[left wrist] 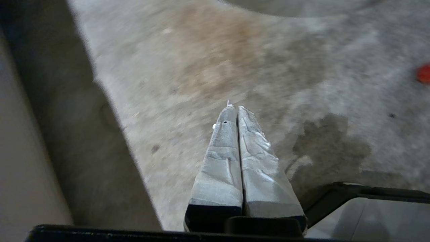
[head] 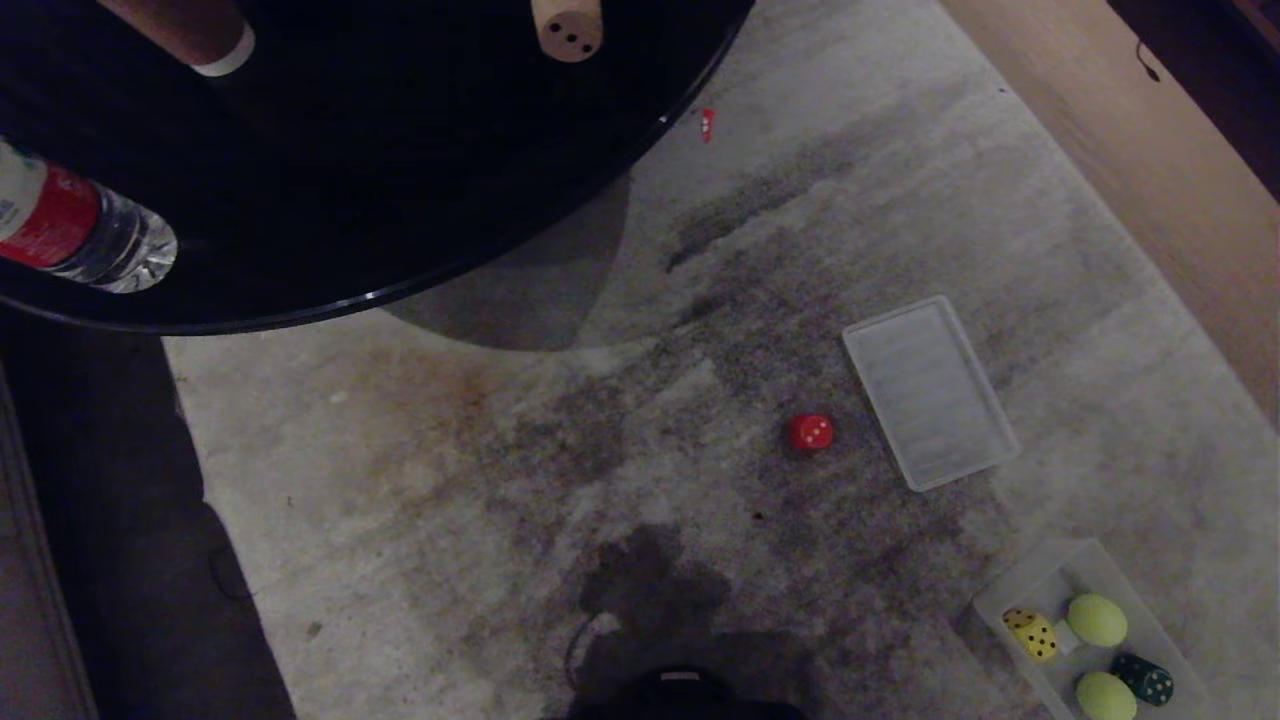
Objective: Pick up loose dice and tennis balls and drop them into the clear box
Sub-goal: Pick up toys out of the box
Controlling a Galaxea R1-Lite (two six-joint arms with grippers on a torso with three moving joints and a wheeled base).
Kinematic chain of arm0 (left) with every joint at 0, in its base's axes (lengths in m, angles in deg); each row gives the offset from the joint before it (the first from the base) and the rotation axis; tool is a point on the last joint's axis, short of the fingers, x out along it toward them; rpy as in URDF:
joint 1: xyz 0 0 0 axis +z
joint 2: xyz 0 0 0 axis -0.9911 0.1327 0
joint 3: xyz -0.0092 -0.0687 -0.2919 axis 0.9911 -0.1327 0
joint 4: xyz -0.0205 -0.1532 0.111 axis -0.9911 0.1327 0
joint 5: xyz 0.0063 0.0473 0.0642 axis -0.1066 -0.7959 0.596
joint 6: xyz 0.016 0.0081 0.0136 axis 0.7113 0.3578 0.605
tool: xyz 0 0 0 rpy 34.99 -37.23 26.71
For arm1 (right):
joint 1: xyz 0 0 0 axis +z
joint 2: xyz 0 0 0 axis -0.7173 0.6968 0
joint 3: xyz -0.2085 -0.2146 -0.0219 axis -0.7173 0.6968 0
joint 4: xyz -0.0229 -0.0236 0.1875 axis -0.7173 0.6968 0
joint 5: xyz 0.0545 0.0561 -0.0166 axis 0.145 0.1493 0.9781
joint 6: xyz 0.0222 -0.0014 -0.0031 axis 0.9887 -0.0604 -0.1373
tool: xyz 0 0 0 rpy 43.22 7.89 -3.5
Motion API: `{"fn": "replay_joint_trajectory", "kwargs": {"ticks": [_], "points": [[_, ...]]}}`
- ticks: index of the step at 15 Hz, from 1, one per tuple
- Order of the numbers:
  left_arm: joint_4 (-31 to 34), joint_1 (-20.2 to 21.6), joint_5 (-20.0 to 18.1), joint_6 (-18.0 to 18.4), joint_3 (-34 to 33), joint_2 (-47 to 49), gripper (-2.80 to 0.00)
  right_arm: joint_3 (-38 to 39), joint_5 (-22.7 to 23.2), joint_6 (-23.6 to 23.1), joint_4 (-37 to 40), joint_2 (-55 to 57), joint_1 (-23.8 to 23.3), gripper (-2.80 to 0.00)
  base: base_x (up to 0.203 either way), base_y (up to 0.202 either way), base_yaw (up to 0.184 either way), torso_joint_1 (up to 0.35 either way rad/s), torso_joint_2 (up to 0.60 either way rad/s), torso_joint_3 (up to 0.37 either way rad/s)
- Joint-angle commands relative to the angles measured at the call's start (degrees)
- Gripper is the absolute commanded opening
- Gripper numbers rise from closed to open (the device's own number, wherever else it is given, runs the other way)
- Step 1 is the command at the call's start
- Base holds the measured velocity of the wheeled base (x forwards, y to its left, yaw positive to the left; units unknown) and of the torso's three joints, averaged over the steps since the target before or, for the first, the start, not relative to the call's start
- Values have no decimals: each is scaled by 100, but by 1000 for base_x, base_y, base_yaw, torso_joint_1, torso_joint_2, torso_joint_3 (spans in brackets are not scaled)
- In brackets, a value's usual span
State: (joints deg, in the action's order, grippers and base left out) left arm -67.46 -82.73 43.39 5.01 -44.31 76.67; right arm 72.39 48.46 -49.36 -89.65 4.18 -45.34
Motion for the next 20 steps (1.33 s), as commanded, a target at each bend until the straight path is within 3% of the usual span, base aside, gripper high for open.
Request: {"fn": "replay_joint_trajectory", "kwargs": {"ticks": [1, 6, 12, 20], "points": [[1, 0, 1, -5, -9, 6, -280, 62, -2, -4, -7, 9, 3, -280, 5, -10, 99, 46, -56, -26], [1, 0, -8, 4, -9, 6, -280, 59, -2, 5, 2, 9, 0, -280, -1, 0, 11, 4, 11, 12], [1, 0, 1, -11, -9, 6, -280, 62, -2, 5, -7, 9, 4, -280, 0, 0, 0, -71, 288, 204], [1, 0, 1, -13, -9, 6, -280, 62, -2, -4, -7, 9, -5, -280, 0, 0, 0, -8, 18, 15]]}}
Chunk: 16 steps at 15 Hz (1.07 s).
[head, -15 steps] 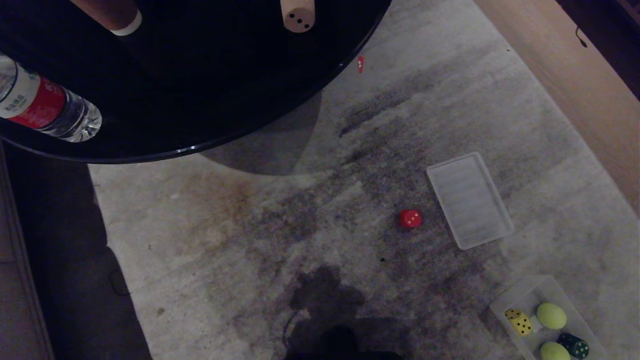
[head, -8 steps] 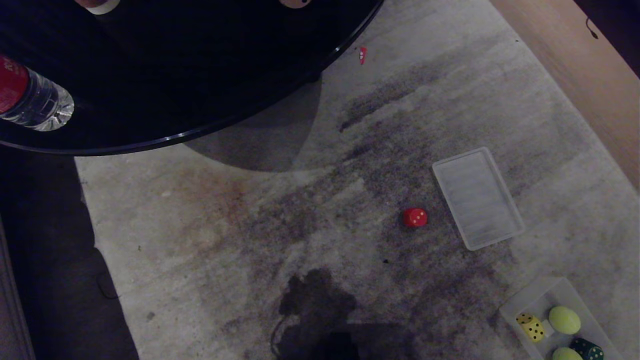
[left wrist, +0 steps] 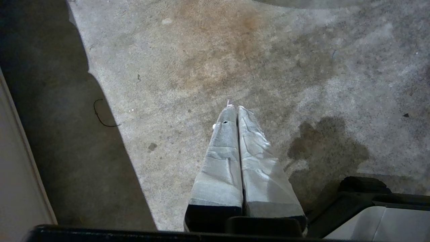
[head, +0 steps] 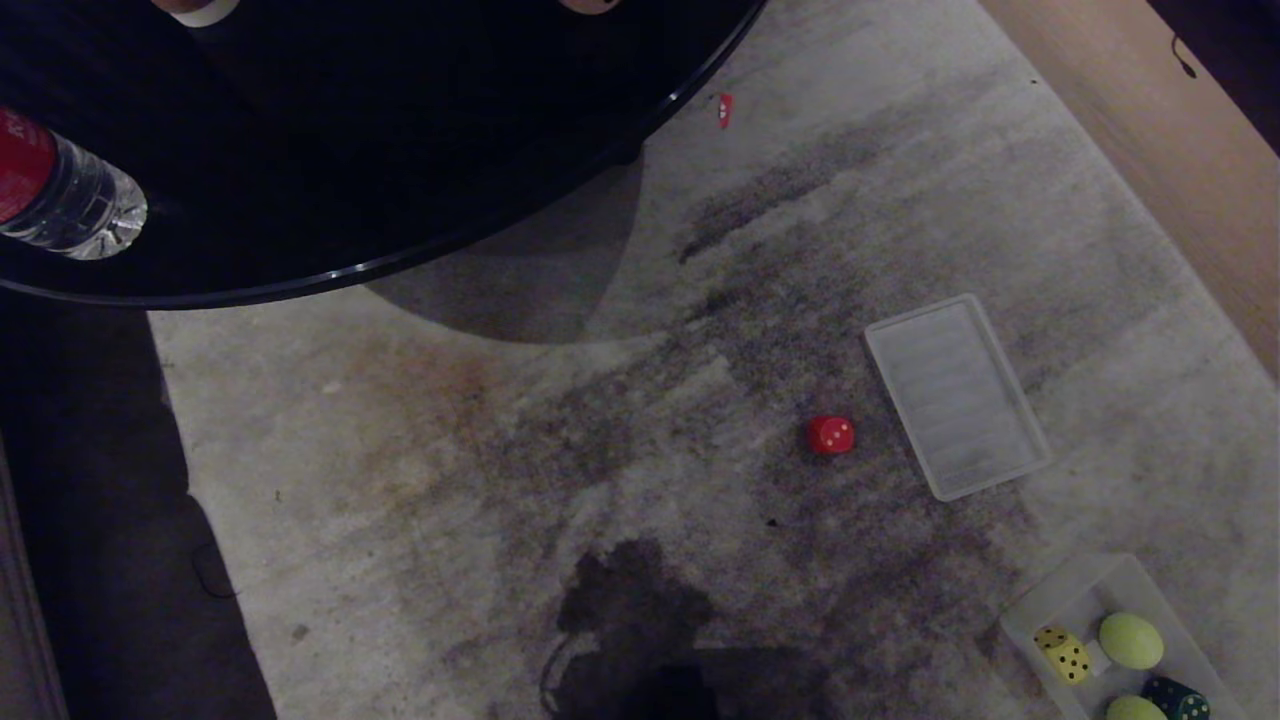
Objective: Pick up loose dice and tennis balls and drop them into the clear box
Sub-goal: Pick up toys out of the box
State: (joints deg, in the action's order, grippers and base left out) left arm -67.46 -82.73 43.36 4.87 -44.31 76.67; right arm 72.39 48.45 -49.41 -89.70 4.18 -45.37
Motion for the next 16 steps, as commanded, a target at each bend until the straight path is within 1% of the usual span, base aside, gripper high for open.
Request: {"fn": "replay_joint_trajectory", "kwargs": {"ticks": [1, 8, 13, 16], "points": [[1, 0, 3, 0, -9, 6, -280, 62, -1, 1, -2, 9, -2, -280, 0, 0, 0, 0, 0, 0], [1, 0, 3, 0, -9, 6, -280, 62, -1, 10, -2, 9, 6, -280, 0, 0, 0, 0, 0, 0], [1, 0, 3, 0, -9, 6, -280, 62, -1, 1, -2, 9, -2, -280, 2, -3, 104, 4, 2, 2], [1, 0, -6, 9, -9, 6, -280, 62, -1, -8, -2, 9, 6, -280, 0, 0, 0, 0, 0, 0]]}}
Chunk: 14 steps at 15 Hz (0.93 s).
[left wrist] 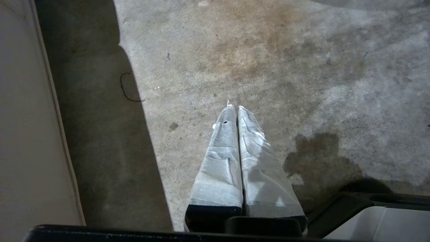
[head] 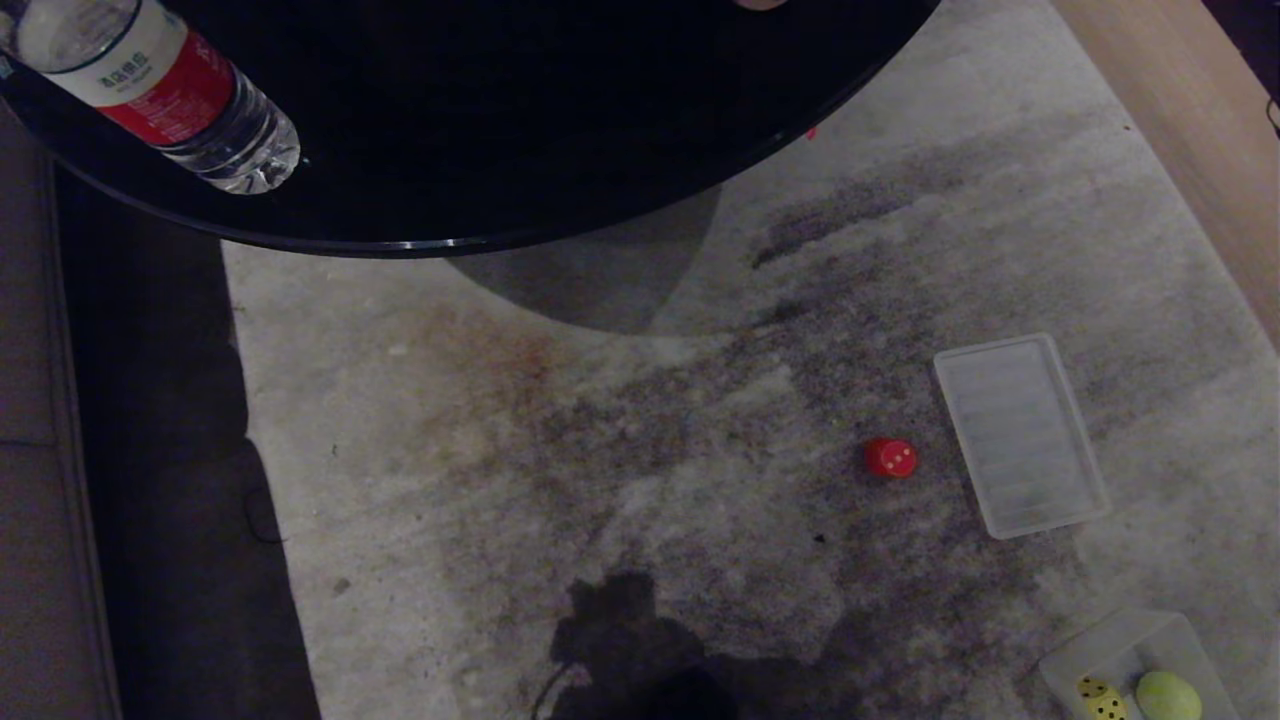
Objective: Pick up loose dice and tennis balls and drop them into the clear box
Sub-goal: Pick up toys out of the box
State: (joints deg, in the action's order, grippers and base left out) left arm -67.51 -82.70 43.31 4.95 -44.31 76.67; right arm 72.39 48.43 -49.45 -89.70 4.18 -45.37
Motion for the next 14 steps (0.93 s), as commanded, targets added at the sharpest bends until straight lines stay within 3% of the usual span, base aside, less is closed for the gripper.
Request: {"fn": "replay_joint_trajectory", "kwargs": {"ticks": [1, 11, 14], "points": [[6, -2, -1, 1, -9, 6, -280, 62, 0, 13, -2, 9, -2, -280, 0, 0, 0, 0, 0, 0], [6, -2, -1, 27, -9, 6, -280, 62, 9, -32, -2, 9, 6, -280, 0, 0, 0, 0, 0, 0], [6, -2, -1, 1, -9, 6, -280, 62, 18, -100, -2, 9, 6, -280, 0, 0, 0, 2, 4, -156]]}}
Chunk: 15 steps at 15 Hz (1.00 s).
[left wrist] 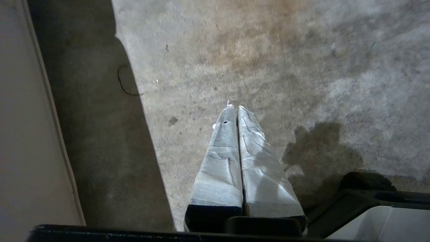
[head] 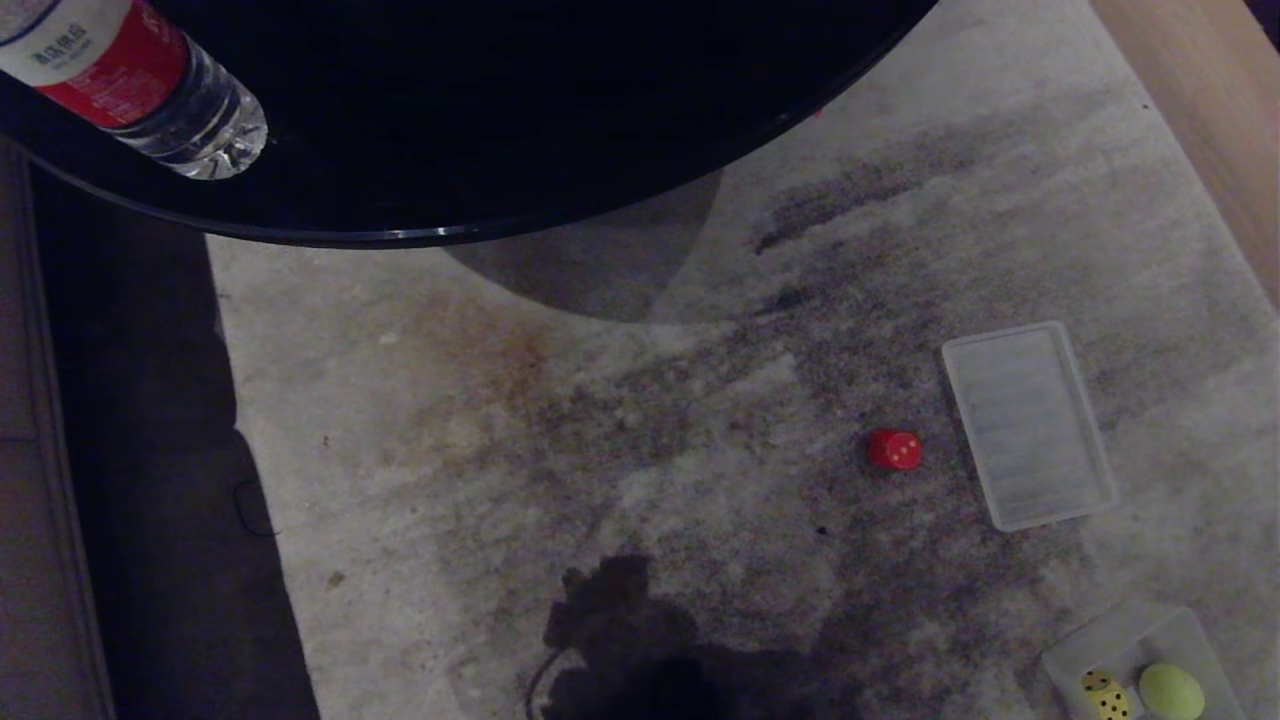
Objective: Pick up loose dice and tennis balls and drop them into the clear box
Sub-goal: Pick up toys out of the box
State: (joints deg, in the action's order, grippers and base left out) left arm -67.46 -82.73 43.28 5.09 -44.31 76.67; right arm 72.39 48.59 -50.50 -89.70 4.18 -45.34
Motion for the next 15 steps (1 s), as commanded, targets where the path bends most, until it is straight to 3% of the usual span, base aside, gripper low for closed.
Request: {"fn": "replay_joint_trajectory", "kwargs": {"ticks": [1, 8, 12, 15], "points": [[1, 0, 3, -4, -9, 6, -280, 62, 2, 5, -2, 9, 4, -280, 0, 0, 0, 0, -2, -187], [1, 0, 0, 13, -9, 6, -280, 62, 11, 5, -2, 9, 4, -280, 0, 0, 0, 2, 5, -197], [-7, 0, 12, -65, -9, 6, -280, 19, -16, 20, 6, 9, -1, -280, 0, 0, 0, -1, 5, -54], [1, 0, 12, -66, -9, 6, -280, -671, 36, 36, 458, 406, -4, -280, 0, 0, 0, 0, 0, 0]]}}
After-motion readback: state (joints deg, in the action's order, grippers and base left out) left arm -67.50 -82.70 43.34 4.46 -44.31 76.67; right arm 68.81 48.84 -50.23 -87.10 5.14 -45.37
